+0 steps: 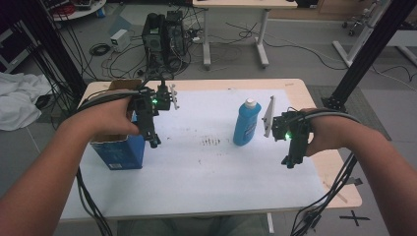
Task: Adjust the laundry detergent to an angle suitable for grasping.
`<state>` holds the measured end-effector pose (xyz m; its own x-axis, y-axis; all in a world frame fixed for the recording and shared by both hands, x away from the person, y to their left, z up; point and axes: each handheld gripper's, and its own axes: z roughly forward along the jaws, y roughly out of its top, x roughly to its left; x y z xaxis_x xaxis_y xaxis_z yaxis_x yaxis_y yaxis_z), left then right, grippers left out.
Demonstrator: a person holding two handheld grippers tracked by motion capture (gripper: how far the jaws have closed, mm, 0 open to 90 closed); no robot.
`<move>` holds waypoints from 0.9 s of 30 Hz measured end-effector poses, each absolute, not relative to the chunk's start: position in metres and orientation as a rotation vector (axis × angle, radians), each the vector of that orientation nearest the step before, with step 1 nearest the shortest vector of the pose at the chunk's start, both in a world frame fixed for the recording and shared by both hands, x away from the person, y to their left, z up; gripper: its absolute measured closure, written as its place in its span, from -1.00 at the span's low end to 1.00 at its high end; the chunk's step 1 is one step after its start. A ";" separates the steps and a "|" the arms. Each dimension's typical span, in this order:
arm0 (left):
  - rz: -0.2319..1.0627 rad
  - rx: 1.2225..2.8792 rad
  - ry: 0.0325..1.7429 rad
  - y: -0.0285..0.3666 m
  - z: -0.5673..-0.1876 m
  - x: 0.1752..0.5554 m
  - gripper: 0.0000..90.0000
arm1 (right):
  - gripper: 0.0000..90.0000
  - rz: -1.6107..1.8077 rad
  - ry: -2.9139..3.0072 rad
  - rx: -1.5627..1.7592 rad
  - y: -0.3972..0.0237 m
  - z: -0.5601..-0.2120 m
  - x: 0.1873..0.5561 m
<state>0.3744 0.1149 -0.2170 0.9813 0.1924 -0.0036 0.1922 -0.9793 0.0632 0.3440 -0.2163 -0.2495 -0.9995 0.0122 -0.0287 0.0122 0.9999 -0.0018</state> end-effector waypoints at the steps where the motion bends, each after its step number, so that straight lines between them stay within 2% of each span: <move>1: 0.016 3.042 0.307 0.115 -0.218 0.375 -0.95 | -0.73 0.008 3.123 0.050 -0.217 -0.250 0.342; 9: 0.034 2.900 0.311 0.109 -0.226 0.376 -0.95 | -0.73 0.012 3.116 0.045 -0.220 -0.251 0.341; 17: -0.070 2.799 0.299 0.108 -0.230 0.376 -0.95 | -0.73 0.008 3.119 0.039 -0.219 -0.254 0.341; 22: -0.139 2.668 0.306 0.114 -0.232 0.376 -0.95 | -0.73 0.011 3.119 0.044 -0.218 -0.253 0.342; 27: -0.151 2.563 0.319 0.117 -0.238 0.376 -0.95 | -0.73 0.016 3.118 0.065 -0.218 -0.254 0.343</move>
<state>0.3755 0.1171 -0.2384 0.9655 0.1954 -0.1721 0.2570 -0.8220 0.5082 0.3433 -0.2178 -0.2536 -0.9989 0.0415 -0.0222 0.0413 0.9991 0.0106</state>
